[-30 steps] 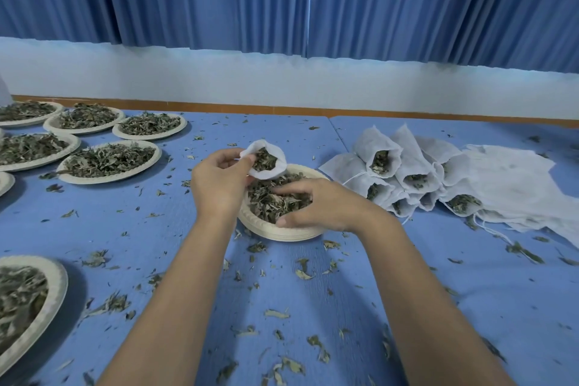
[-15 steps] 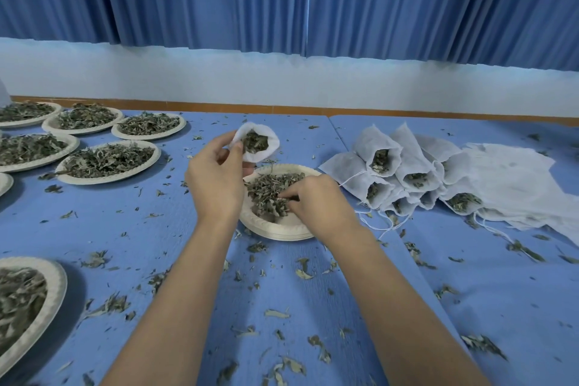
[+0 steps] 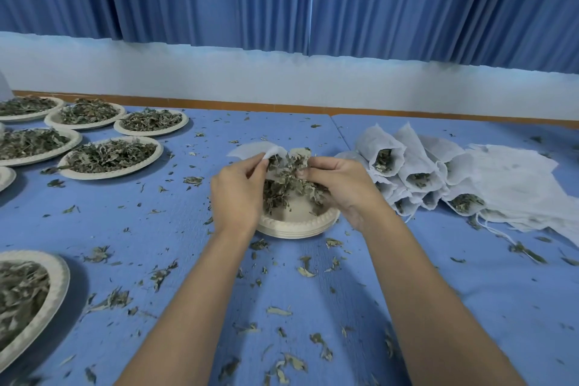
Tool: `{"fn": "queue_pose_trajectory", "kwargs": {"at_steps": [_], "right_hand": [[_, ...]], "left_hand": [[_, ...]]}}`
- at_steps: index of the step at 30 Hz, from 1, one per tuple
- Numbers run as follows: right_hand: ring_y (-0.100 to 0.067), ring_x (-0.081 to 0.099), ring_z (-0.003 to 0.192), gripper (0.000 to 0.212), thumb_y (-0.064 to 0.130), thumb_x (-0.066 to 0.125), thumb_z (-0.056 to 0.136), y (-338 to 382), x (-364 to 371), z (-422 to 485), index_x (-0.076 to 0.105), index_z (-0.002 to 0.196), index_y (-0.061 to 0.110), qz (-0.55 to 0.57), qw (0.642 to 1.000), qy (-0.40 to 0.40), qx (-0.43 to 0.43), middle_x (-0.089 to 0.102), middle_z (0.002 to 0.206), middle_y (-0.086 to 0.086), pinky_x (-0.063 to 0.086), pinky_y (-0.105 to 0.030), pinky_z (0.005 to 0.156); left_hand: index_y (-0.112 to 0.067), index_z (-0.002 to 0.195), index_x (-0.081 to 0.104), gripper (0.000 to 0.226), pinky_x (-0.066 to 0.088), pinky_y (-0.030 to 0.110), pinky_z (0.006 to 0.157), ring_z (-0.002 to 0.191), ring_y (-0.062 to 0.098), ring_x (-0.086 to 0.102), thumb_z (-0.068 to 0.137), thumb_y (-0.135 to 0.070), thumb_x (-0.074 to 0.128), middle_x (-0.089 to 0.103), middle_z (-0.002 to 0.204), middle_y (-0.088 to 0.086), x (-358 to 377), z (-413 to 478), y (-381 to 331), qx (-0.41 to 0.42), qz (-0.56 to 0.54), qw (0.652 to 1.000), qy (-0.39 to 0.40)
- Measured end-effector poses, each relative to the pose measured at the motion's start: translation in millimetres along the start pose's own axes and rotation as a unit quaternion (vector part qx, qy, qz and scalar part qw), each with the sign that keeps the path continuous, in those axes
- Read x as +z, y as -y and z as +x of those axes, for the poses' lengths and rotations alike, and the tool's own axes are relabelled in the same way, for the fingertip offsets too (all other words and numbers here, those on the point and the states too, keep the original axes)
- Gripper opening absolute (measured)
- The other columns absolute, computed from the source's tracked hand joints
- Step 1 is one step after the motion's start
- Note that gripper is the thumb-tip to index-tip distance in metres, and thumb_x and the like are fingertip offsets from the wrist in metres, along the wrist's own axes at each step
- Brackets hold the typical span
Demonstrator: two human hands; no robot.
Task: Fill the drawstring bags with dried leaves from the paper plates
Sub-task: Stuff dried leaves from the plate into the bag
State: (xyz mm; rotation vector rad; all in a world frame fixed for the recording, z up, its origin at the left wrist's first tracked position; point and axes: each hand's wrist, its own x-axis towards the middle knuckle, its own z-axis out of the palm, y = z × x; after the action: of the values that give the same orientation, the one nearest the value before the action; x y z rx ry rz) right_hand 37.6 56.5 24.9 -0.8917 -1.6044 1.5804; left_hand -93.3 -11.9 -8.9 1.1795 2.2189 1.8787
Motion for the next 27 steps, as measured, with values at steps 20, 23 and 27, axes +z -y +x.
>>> {"fn": "queue_pose_trajectory", "kwargs": {"at_steps": [20, 23, 27], "right_hand": [[-0.007, 0.046, 0.047, 0.020, 0.002, 0.060, 0.082, -8, 20, 3, 0.078, 0.084, 0.012, -0.283, 0.934, -0.142, -0.165, 0.065, 0.057, -0.003, 0.036, -0.017, 0.043], [-0.011, 0.055, 0.056, 0.016, 0.004, 0.064, 0.082, -7, 16, 1, 0.078, 0.086, 0.011, -0.280, 0.936, -0.132, -0.168, 0.072, 0.073, -0.006, 0.040, -0.013, 0.050], [-0.002, 0.052, 0.059, 0.020, 0.010, 0.070, 0.083, -5, 13, 3, 0.074, 0.103, 0.010, -0.304, 0.934, -0.094, -0.165, 0.060, 0.082, 0.006, 0.037, 0.001, 0.056]], "left_hand": [[-0.029, 0.083, 0.060, 0.010, 0.044, 0.017, 0.059, 0.059, -0.001, 0.054, 0.088, -0.022, 0.065, 0.053, 0.059, -0.013, 8, -3, -16, -0.066, -0.190, 0.960, 0.193], [-0.027, 0.086, 0.059, 0.012, 0.044, 0.013, 0.056, 0.057, 0.002, 0.054, 0.085, -0.022, 0.070, 0.049, 0.057, -0.011, 8, -3, -13, -0.048, -0.176, 0.964, 0.192], [-0.028, 0.083, 0.059, 0.015, 0.041, 0.017, 0.057, 0.057, 0.006, 0.049, 0.085, -0.016, 0.069, 0.046, 0.052, -0.014, 9, -2, -9, -0.067, -0.173, 0.970, 0.157]]}}
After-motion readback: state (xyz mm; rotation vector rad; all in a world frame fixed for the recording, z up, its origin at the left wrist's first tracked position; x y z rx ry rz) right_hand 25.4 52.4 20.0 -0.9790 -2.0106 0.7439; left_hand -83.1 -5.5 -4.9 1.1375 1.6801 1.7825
